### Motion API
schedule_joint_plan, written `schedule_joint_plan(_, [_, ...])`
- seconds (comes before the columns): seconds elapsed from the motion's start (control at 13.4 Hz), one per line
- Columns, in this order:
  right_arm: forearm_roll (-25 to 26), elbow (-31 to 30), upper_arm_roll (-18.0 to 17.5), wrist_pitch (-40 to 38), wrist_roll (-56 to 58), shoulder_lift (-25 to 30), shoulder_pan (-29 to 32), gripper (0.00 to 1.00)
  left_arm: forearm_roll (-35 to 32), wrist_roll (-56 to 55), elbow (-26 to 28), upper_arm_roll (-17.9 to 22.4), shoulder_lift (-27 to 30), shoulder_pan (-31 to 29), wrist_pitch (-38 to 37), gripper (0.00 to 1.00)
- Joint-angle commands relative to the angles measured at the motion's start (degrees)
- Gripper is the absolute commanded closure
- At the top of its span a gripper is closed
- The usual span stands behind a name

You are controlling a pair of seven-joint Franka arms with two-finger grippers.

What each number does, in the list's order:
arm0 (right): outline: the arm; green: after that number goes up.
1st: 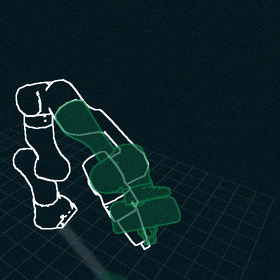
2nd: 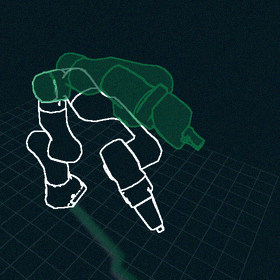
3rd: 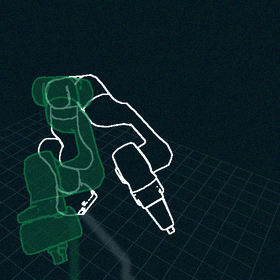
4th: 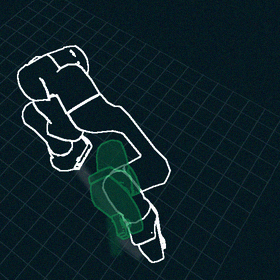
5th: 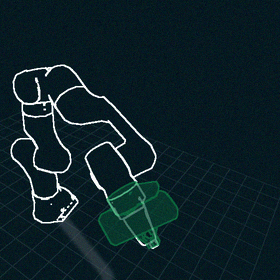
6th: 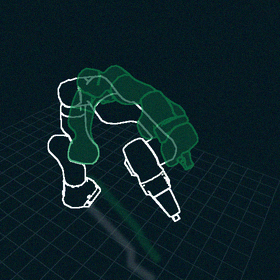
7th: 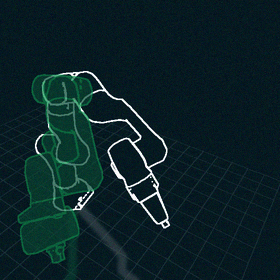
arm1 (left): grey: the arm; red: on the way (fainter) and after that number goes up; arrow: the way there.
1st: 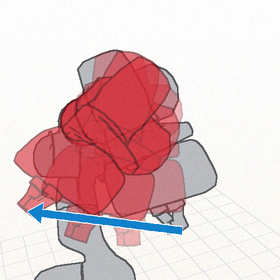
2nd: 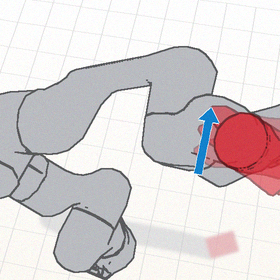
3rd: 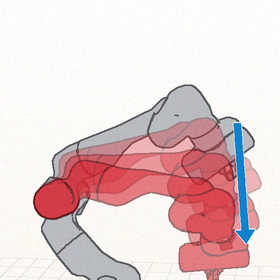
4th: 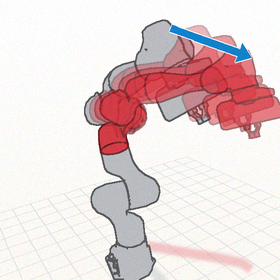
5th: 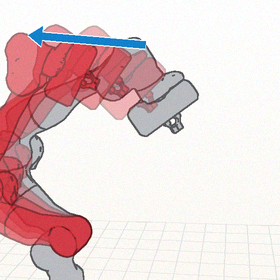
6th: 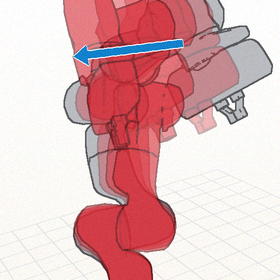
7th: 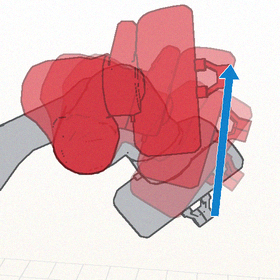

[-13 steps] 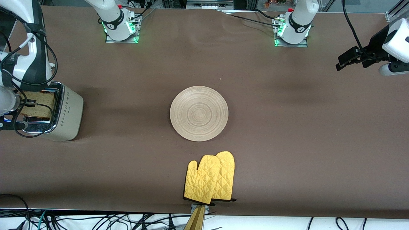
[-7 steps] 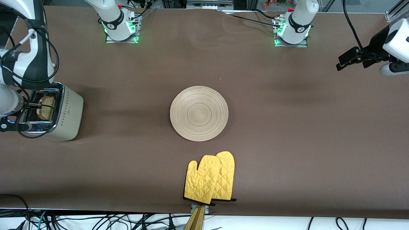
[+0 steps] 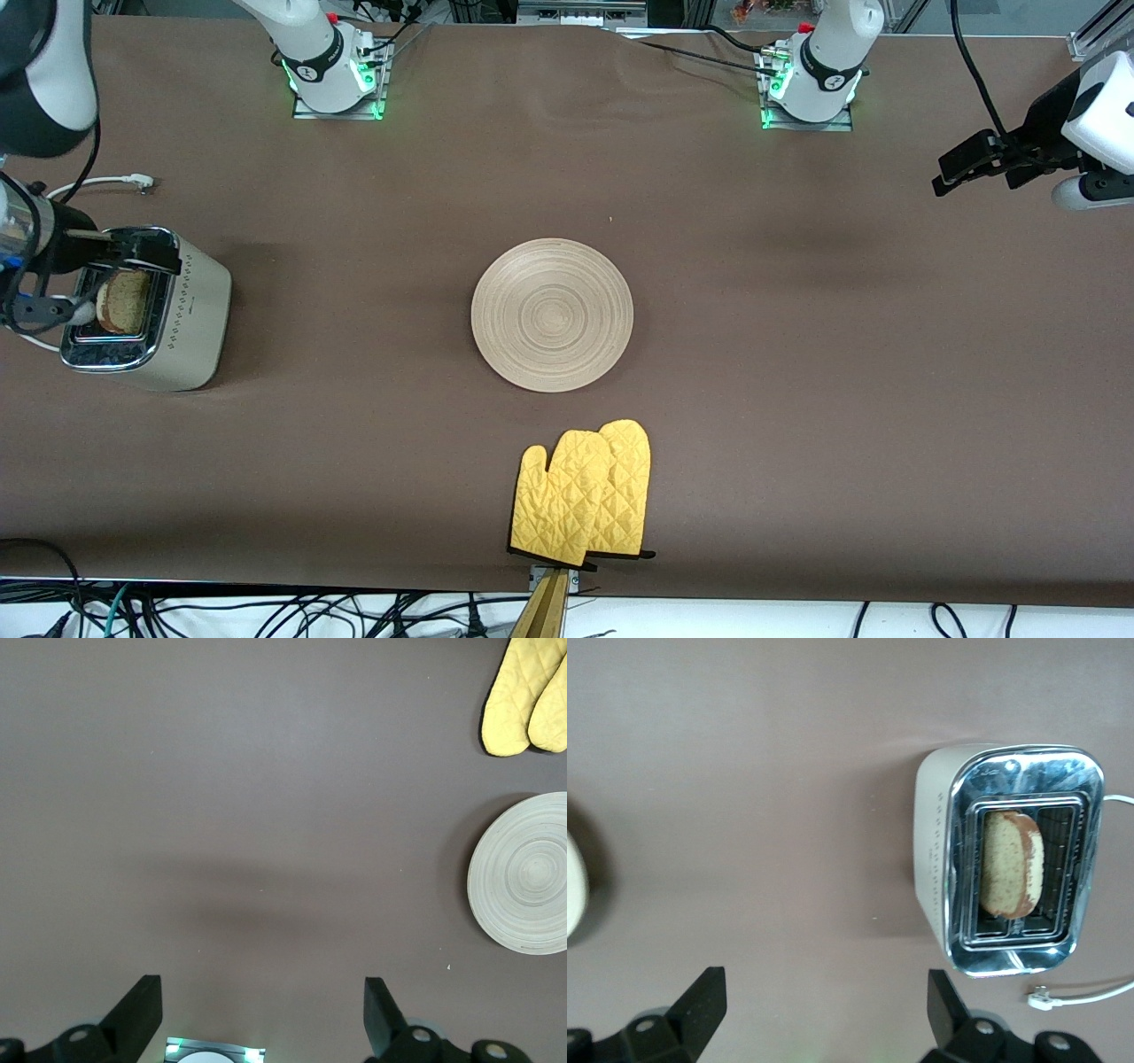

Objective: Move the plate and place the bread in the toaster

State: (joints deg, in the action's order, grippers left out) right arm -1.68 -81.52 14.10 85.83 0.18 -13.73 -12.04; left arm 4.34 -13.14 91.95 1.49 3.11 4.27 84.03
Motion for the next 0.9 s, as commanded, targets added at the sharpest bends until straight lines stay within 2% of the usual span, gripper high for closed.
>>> schedule_joint_plan(0.0, [-1.65,-2.04,-0.65,0.29,-0.45,3.69,0.44,0.0,-1.62,-0.22,-1.77,-0.26,-0.74,-0.14,-1.06,0.0])
schedule_joint_plan(0.07, [-0.79,-6.15,-4.48,2.74,-0.97,6.75,2.53,0.0,-1.62,-0.22,-1.77,-0.26,-0.74,-0.14,-1.06,0.0])
schedule_joint_plan(0.22, [0.01,-14.94,-16.33,8.54,-2.11,13.08,13.93,0.0,-1.62,-0.22,-1.77,-0.26,-0.74,-0.14,-1.06,0.0])
schedule_joint_plan(0.3, [0.88,-18.11,-17.26,10.92,-1.94,15.2,14.84,0.0,-1.62,-0.22,-1.77,-0.26,-0.74,-0.14,-1.06,0.0])
schedule_joint_plan(0.37, [1.24,-18.49,-17.35,11.2,-1.24,15.65,14.94,0.0,-1.62,-0.22,-1.77,-0.26,-0.74,-0.14,-1.06,0.0])
schedule_joint_plan(0.82, [0.63,-15.68,-16.83,9.98,-0.97,15.57,15.03,0.0,-1.62,-0.22,-1.77,-0.26,-0.74,-0.14,-1.06,0.0])
